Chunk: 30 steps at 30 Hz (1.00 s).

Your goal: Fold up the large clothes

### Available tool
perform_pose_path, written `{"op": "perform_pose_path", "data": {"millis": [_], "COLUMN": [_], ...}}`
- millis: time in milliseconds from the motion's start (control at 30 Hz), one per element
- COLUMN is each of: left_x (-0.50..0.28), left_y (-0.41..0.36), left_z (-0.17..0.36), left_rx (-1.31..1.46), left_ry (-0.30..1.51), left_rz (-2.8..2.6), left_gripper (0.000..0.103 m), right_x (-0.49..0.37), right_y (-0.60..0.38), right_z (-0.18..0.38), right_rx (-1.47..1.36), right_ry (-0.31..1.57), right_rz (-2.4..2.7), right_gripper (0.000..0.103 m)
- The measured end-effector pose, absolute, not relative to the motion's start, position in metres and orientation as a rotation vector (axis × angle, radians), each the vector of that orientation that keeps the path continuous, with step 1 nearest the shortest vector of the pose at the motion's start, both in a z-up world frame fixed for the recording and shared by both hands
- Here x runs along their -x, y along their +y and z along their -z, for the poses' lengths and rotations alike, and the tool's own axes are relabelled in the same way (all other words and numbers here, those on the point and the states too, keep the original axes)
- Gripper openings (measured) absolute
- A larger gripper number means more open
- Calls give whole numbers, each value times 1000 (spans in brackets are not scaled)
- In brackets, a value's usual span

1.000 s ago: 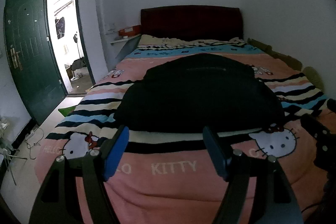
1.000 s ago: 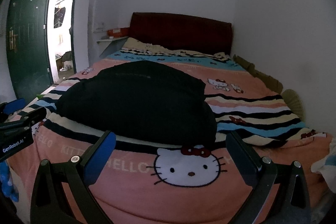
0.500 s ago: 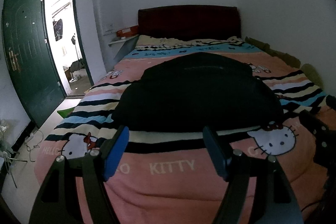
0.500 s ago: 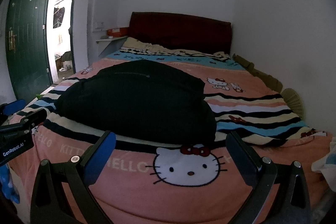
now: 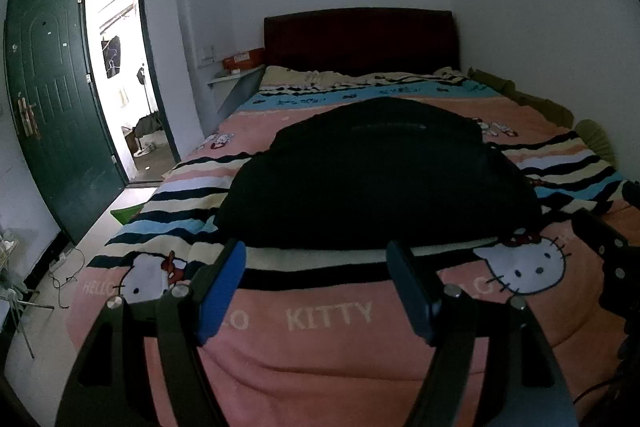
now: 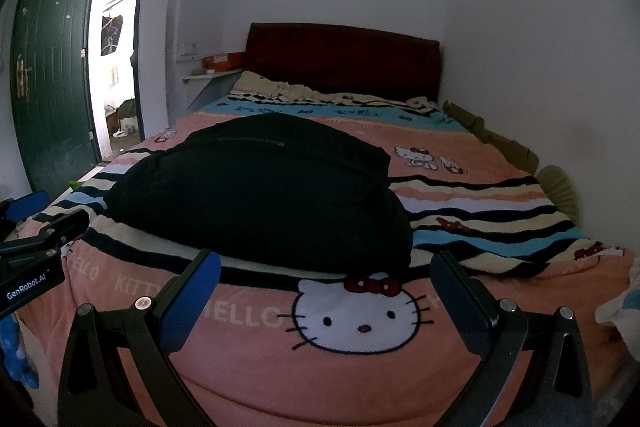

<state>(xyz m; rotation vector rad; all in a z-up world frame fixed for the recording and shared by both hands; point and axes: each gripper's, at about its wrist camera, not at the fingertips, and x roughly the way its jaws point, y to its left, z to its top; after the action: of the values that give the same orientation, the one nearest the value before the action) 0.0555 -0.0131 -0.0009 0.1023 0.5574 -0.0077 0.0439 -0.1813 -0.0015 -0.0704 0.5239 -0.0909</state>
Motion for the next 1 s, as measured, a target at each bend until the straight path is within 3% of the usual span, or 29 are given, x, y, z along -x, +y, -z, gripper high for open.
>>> {"op": "perform_pose_path", "data": {"millis": [1000], "left_x": [-53], "left_y": [-8], "left_z": [4], "left_rx": [-101], "left_ry": [556], "left_rz": [8], "left_gripper": [71], "right_x": [-45], "right_y": [-182], "right_z": [9], "right_rx": [51], "right_ry": [551], "right_rz": [95], "right_gripper": [103]}}
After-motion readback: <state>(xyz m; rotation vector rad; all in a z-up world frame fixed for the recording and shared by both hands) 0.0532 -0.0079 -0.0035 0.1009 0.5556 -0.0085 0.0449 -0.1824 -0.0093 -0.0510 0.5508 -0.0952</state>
